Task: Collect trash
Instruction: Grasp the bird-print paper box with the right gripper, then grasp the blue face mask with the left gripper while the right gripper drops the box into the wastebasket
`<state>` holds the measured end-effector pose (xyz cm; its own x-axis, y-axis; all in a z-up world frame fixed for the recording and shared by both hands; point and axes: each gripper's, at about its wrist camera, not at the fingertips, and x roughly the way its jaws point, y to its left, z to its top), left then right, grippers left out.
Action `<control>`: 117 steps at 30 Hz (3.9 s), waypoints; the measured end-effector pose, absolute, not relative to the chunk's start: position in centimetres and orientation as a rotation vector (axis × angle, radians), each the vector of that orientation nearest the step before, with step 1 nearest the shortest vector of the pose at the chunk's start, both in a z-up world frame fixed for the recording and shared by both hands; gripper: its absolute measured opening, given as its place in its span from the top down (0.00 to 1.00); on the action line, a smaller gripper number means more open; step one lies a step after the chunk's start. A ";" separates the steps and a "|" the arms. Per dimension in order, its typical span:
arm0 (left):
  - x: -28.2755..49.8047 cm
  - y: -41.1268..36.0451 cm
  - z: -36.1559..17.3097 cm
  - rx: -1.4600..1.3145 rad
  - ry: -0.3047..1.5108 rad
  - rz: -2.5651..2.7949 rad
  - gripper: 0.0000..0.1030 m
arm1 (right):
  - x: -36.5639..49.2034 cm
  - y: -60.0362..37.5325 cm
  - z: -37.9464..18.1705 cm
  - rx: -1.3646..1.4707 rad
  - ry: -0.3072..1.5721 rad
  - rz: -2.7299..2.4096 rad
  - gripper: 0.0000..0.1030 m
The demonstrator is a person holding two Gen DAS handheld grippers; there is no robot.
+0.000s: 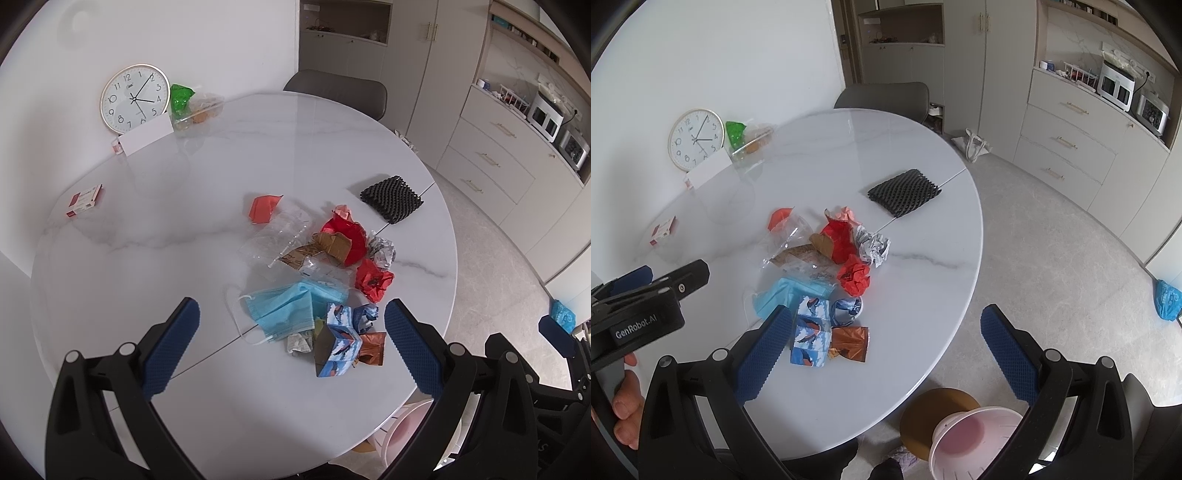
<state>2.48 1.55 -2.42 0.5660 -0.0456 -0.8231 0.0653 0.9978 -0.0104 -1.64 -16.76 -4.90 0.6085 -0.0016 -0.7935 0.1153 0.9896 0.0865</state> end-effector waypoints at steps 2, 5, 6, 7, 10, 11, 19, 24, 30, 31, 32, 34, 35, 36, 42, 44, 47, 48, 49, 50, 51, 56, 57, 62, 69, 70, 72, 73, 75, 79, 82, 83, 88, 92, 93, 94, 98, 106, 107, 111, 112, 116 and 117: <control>2.7 2.4 -2.6 0.020 0.959 -0.066 0.07 | -1.4 -16.4 -5.8 0.142 0.920 -0.034 0.02; 3.0 4.1 -3.4 0.028 0.950 -0.074 0.07 | -0.9 -15.0 -8.5 0.123 0.948 0.017 0.02; 3.1 4.8 -3.9 0.032 0.950 -0.075 0.07 | -0.6 -14.4 -9.6 0.115 0.967 0.038 0.02; 3.2 5.4 -4.1 0.035 0.951 -0.074 0.07 | -0.2 -13.7 -10.6 0.109 0.982 0.059 0.02; 3.6 7.6 -5.4 0.041 0.964 -0.068 0.07 | 0.8 -11.7 -13.2 0.089 1.029 0.097 0.02; 3.7 8.2 -5.8 0.042 0.972 -0.066 0.07 | 1.2 -11.1 -14.2 0.092 1.047 0.109 0.02; 4.8 12.0 -9.2 0.041 1.043 -0.085 0.07 | 4.7 -10.3 -19.3 0.263 1.179 0.121 0.18; 6.1 12.4 -10.7 0.070 1.060 -0.127 0.07 | 5.6 -10.8 -21.1 0.381 1.230 0.086 0.35; 7.6 11.3 -12.3 0.132 1.063 -0.236 0.07 | 5.6 -11.0 -20.6 0.427 1.217 0.089 0.52; 7.7 11.1 -12.5 0.138 1.064 -0.253 0.07 | 5.6 -11.1 -20.5 0.445 1.216 0.094 0.52; 7.9 10.9 -12.6 0.144 1.065 -0.269 0.07 | 5.5 -11.2 -20.4 0.461 1.215 0.097 0.52; 8.3 10.5 -13.0 0.148 1.066 -0.294 0.07 | 5.3 -11.4 -20.1 0.501 1.207 0.109 0.52; 8.6 10.2 -13.1 0.146 1.064 -0.303 0.07 | 5.1 -11.5 -19.9 0.518 1.200 0.115 0.52; 8.8 10.1 -13.2 0.140 1.064 -0.310 0.07 | 5.2 -11.6 -19.6 0.533 1.195 0.120 0.52; 9.9 9.0 -14.5 0.074 1.108 -0.345 0.07 | 3.9 -13.1 -16.8 0.615 1.118 0.113 0.52; 10.4 8.4 -15.0 0.039 1.133 -0.363 0.07 | 3.2 -14.1 -15.8 0.615 1.097 0.086 0.52; 11.1 7.0 -15.9 -0.006 1.167 -0.385 0.07 | 2.0 -15.9 -14.7 0.605 1.069 0.038 0.52; 11.3 6.5 -16.1 -0.019 1.175 -0.392 0.07 | 1.5 -16.6 -14.4 0.602 1.061 0.018 0.52; 11.7 5.9 -16.5 -0.034 1.183 -0.401 0.07 | 1.1 -17.1 -14.3 0.604 1.057 0.002 0.52; 11.8 5.4 -16.7 -0.046 1.191 -0.409 0.07 | 0.6 -17.7 -14.3 0.608 1.054 -0.013 0.52; 12.0 4.9 -17.0 -0.054 1.200 -0.413 0.07 | 0.0 -18.4 -14.4 0.615 1.052 -0.031 0.52; 13.4 2.4 -19.3 -0.043 1.262 -0.427 0.24 | -2.5 -20.6 -15.0 0.659 1.043 -0.097 0.52; 13.7 2.0 -19.9 -0.035 1.281 -0.426 0.29 | -2.8 -20.6 -15.0 0.665 1.043 -0.105 0.52; 14.9 2.7 -21.5 -0.099 1.342 -0.400 0.75 | -4.5 -21.0 -15.4 0.689 1.040 -0.120 0.52; 14.5 4.5 -19.7 -0.117 1.278 -0.396 0.88 | -5.1 -21.3 -15.5 0.704 1.034 -0.099 0.51; 14.3 4.9 -19.2 -0.121 1.260 -0.391 0.88 | -5.0 -21.3 -15.5 0.701 1.031 -0.093 0.51; 13.6 5.7 -18.2 -0.133 1.228 -0.394 0.88 | -5.1 -21.2 -15.2 0.695 1.027 -0.081 0.51; 13.5 6.2 -17.8 -0.130 1.218 -0.390 0.88 | -5.0 -21.2 -15.2 0.691 1.025 -0.074 0.51; 12.8 6.9 -17.1 -0.116 1.198 -0.374 0.88 | -4.8 -21.1 -15.1 0.686 1.023 -0.058 0.51; 11.7 8.9 -15.7 -0.133 1.168 -0.335 0.89 | -4.4 -20.8 -14.8 0.667 1.019 -0.023 0.51; 11.0 10.8 -14.3 -0.175 1.139 -0.320 0.89 | -3.9 -20.4 -14.6 0.656 1.020 0.002 0.51; 10.6 11.2 -13.8 -0.184 1.129 -0.318 0.89 | -3.8 -20.3 -14.5 0.654 1.019 0.009 0.51; 9.2 11.6 -11.0 -0.181 1.079 -0.320 0.89 | -4.5 -20.9 -13.5 0.636 0.977 0.011 0.51; 7.8 9.9 -8.8 -0.151 1.046 -0.389 0.89 | -8.0 -23.5 -12.7 0.628 0.944 -0.066 0.51; 7.5 9.1 -8.3 -0.135 1.038 -0.413 0.89 | -9.4 -24.5 -12.9 0.618 0.954 -0.103 0.51; 6.9 7.9 -7.6 -0.109 1.029 -0.453 0.89 | -10.7 -25.3 -13.4 0.604 0.971 -0.141 0.51; 5.0 2.8 -6.2 -0.031 1.024 -0.623 0.89 | -16.3 -28.5 -18.6 0.558 1.121 -0.336 0.51; -0.7 -10.4 -7.6 0.180 1.085 -0.978 0.89 | -22.0 -31.4 -28.7 0.677 1.268 -0.481 0.48; -1.5 -12.2 -8.3 0.211 1.109 -1.019 0.89 | -22.5 -31.7 -29.0 0.700 1.269 -0.488 0.37; -4.5 -17.2 -10.9 0.312 1.170 -1.116 0.89 | -24.9 -33.3 -27.1 0.720 1.207 -0.573 0.16; -5.5 -18.6 -11.6 0.341 1.184 -1.141 0.89 | -25.6 -33.6 -26.3 0.712 1.194 -0.600 0.15; -9.2 -22.7 -14.0 0.425 1.229 -1.233 0.89 | -29.8 -35.9 -22.4 0.660 1.127 -0.723 0.08; -10.3 -23.9 -14.8 0.452 1.243 -1.249 0.89 | -30.5 -36.6 -21.8 0.655 1.111 -0.740 0.08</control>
